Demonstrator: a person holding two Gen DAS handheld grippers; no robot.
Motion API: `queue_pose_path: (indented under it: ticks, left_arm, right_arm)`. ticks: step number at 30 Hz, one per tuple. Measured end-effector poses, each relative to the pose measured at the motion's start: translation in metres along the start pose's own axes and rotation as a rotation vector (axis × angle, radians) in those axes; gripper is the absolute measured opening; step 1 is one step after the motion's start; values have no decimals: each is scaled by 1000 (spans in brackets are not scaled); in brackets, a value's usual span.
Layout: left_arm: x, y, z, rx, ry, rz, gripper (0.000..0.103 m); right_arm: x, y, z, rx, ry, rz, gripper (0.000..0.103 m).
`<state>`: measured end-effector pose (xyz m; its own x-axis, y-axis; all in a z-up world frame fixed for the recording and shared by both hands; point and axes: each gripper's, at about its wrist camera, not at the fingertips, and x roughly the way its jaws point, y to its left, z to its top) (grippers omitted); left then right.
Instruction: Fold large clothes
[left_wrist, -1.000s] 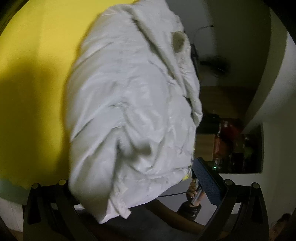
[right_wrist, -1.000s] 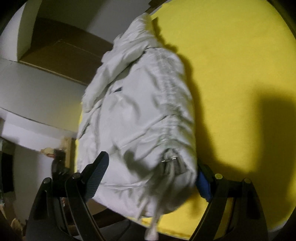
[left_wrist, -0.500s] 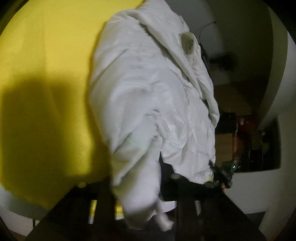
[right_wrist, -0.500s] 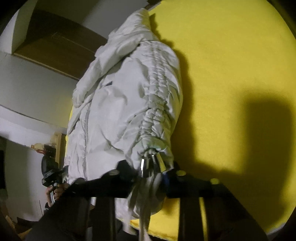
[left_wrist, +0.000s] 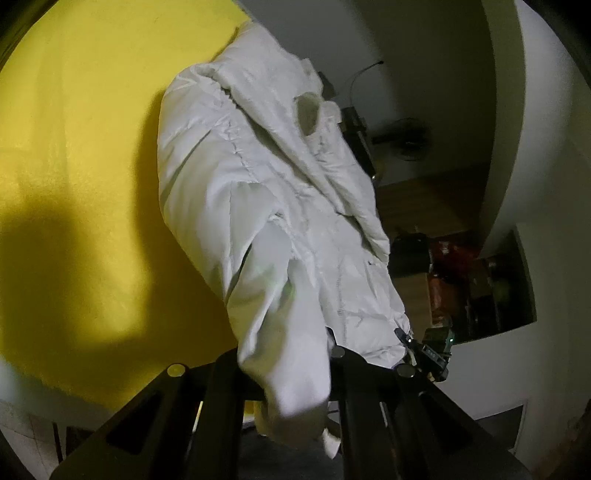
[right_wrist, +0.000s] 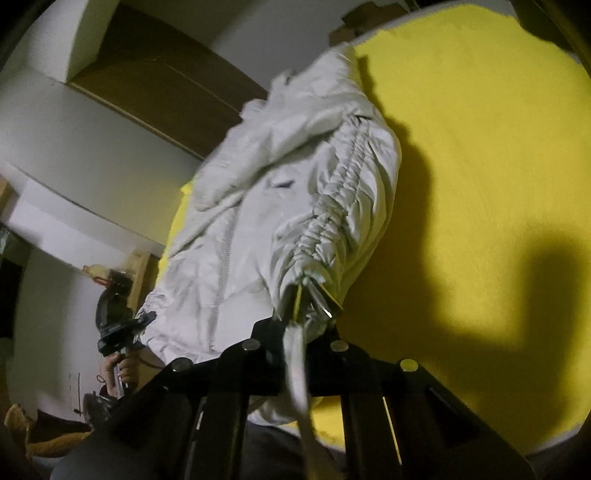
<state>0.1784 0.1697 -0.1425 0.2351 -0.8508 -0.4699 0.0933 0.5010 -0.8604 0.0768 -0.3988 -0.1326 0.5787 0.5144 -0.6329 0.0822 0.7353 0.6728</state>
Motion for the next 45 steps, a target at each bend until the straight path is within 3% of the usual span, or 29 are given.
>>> queue_pose_path:
  ticks: [7,9,11,13,14,15,17,19,21,22,23,24,27,34,39,45]
  left_arm:
    - [-34,-32,-28,47,-9,17,5]
    - [-36,-22,-29,39,-11,24,6]
    - [-24,0,-25,-16,16,46,6]
    - [-16,17,-21,-85,31,48,10]
    - [-12,27,-19,-122,52,41,18]
    - [-11,31,-19,-135,55,35,32]
    - [-6,37,-20,-159,53,29,51]
    - [-5,43,-21,-183,52,20,51]
    - [-6,45,-20,-162,54,19,46]
    - [-5,42,-24,-148,55,29,40]
    - [-4,40,-23,-123,62,52,18]
    - [-3,40,-24,-113,67,58,13]
    - [-1,33,-27,-102,56,53,7]
    - [-23,-7,-14,-16,-12,-53,5]
    - [-39,-29,18,15,-62,-122,5]
    - [-44,-77,74,100,-91,-123,5]
  right_arm:
    - [-46,21,-22,-28,-27,115,6]
    - [-46,13,-25,-15,-30,99,7]
    - [-25,-8,-28,25,33,47,11]
    - [-4,-25,-29,73,89,8,23]
    - [6,-34,-29,102,107,-7,38]
    - [11,-39,-30,124,115,-3,51]
    - [14,-45,-31,151,117,20,60]
    - [15,-44,-33,146,117,26,56]
    - [19,-38,-37,123,127,39,30]
    - [22,-32,-41,113,126,28,26]
    - [22,-29,-41,90,124,-1,15]
    - [21,-26,-42,83,124,-10,13]
    - [19,-26,-40,91,116,0,7]
    - [-16,-10,-17,88,12,175,5]
    - [-31,8,16,63,-32,246,5]
    - [-41,35,71,-2,-68,253,5]
